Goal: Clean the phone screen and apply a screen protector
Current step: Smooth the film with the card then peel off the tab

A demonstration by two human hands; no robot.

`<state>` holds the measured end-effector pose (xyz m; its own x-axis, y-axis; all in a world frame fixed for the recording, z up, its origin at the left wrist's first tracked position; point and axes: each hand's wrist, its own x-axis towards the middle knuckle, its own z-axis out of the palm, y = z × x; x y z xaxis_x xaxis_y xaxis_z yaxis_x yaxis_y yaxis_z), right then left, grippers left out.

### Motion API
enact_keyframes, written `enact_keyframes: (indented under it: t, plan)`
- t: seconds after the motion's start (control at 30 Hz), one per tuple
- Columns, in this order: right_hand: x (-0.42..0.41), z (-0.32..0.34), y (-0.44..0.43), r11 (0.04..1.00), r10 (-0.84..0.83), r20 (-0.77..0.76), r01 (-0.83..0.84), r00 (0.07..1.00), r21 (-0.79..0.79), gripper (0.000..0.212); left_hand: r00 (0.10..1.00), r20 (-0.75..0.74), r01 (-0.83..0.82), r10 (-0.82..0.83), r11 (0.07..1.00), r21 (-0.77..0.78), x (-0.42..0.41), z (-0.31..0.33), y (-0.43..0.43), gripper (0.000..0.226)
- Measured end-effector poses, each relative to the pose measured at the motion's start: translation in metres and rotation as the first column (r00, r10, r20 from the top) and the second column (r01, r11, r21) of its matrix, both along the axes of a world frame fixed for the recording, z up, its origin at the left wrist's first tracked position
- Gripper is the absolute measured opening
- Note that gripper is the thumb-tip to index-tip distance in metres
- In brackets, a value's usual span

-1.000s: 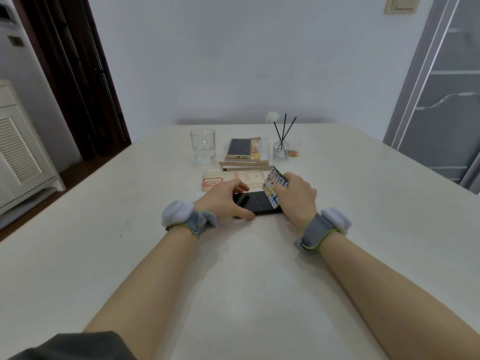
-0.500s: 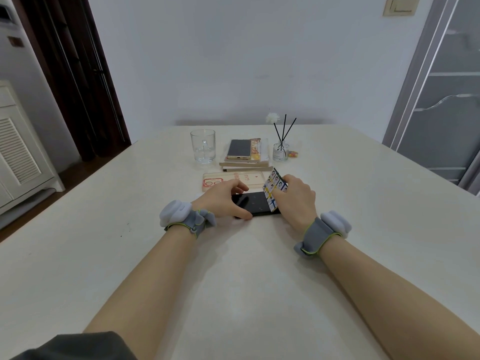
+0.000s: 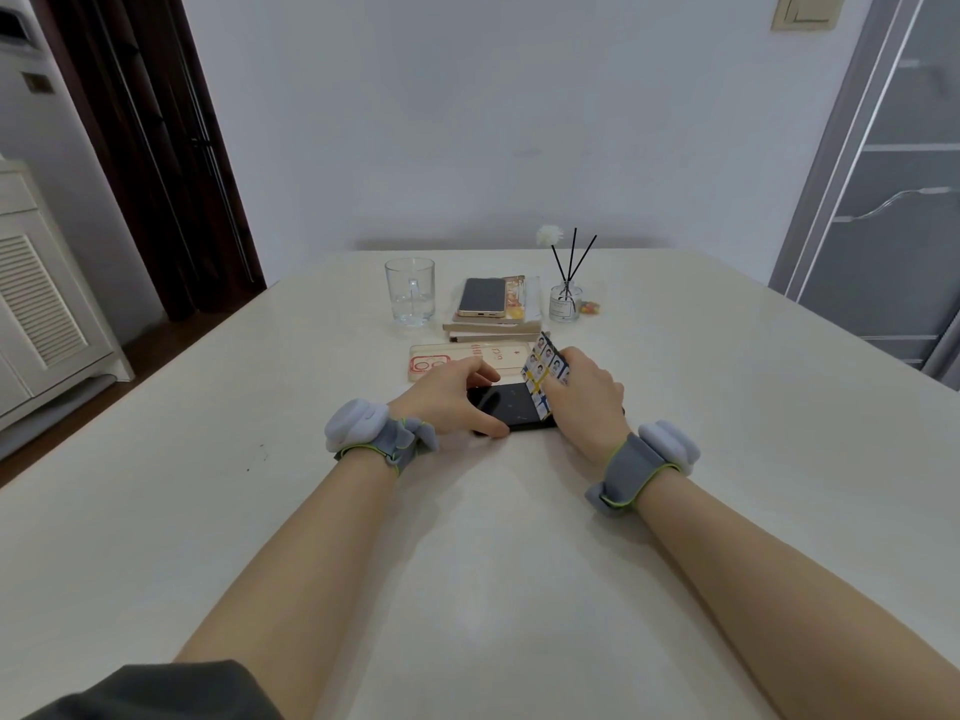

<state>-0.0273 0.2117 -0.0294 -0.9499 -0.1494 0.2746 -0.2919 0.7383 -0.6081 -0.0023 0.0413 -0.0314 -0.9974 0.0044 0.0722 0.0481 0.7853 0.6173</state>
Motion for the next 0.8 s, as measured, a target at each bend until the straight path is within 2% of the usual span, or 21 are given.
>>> enact_keyframes:
  t: [0.17, 0.3, 0.4, 0.63, 0.73, 0.8]
  plan:
    - [0.005, -0.002, -0.015, 0.996, 0.084, 0.030, -0.084, 0.996, -0.005, 0.025, 1.000, -0.007, -0.002, 0.003, 1.000, 0.004, 0.000, 0.000, 0.000, 0.067]
    - [0.000, 0.002, -0.006, 0.998, 0.034, 0.036, -0.032, 0.999, -0.062, 0.023, 1.000, 0.005, -0.006, 0.006, 1.000, 0.014, 0.000, -0.001, -0.001, 0.067]
    - [-0.002, 0.001, -0.001, 0.999, -0.023, 0.032, 0.024, 0.999, -0.037, 0.025, 1.000, 0.006, -0.006, 0.006, 1.000, 0.015, -0.001, -0.002, -0.001, 0.067]
    - [0.003, -0.003, -0.019, 0.994, 0.106, 0.049, -0.105, 0.993, -0.020, 0.024, 1.000, -0.009, -0.009, 0.009, 1.000, 0.003, -0.002, -0.001, -0.001, 0.067]
    - [-0.001, 0.001, -0.012, 0.996, 0.051, 0.039, -0.048, 0.998, -0.069, 0.011, 1.000, -0.007, -0.008, 0.008, 1.000, 0.003, 0.000, -0.001, -0.002, 0.068]
    - [-0.005, 0.003, -0.004, 0.995, -0.031, 0.033, 0.034, 0.999, -0.092, 0.013, 1.000, -0.005, -0.010, 0.010, 1.000, 0.002, 0.000, 0.000, -0.002, 0.067]
